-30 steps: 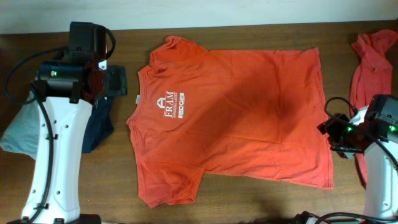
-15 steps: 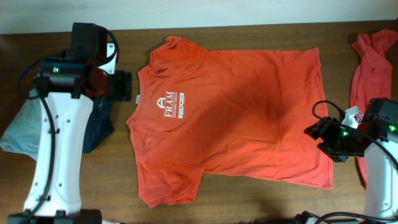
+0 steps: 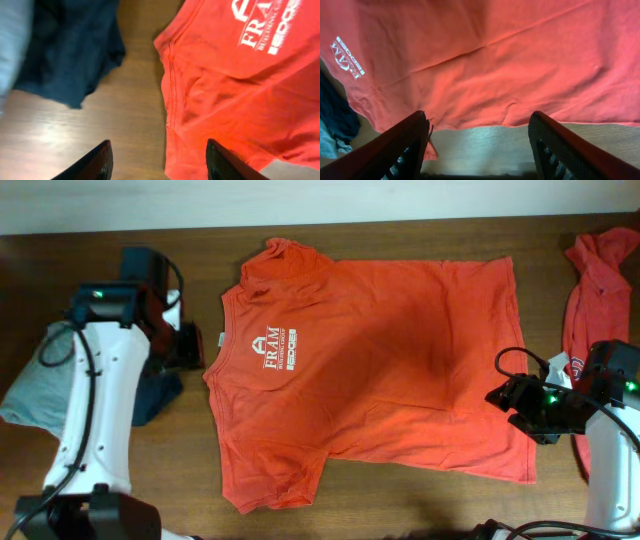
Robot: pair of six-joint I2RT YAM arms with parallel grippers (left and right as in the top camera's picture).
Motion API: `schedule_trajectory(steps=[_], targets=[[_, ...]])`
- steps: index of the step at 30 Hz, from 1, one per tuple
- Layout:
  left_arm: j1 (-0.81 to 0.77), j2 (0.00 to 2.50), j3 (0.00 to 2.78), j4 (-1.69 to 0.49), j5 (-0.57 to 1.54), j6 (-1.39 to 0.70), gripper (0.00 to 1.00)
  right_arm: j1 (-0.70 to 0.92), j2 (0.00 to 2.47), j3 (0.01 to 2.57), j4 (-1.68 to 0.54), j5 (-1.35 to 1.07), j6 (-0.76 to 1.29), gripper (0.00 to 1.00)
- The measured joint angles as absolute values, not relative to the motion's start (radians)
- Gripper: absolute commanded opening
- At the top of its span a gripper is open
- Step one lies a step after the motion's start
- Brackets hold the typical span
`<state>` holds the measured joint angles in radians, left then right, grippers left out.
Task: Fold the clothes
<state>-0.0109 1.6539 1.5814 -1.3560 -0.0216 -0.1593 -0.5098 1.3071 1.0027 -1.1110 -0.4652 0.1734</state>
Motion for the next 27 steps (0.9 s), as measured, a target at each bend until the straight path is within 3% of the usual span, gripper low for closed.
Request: schedule_trajectory(steps=[11, 27], targets=[[-0.011, 1.632, 1.132, -0.941, 0.009, -0.207, 0.61, -0.510, 1.307, 1.003, -1.112, -0.423, 0.173, 0.69], [-0.011, 1.630, 0.872, -0.620, 0.032, -0.208, 0.61, -0.510, 1.397, 1.003, -1.101, -0.393, 0.176, 0.67]])
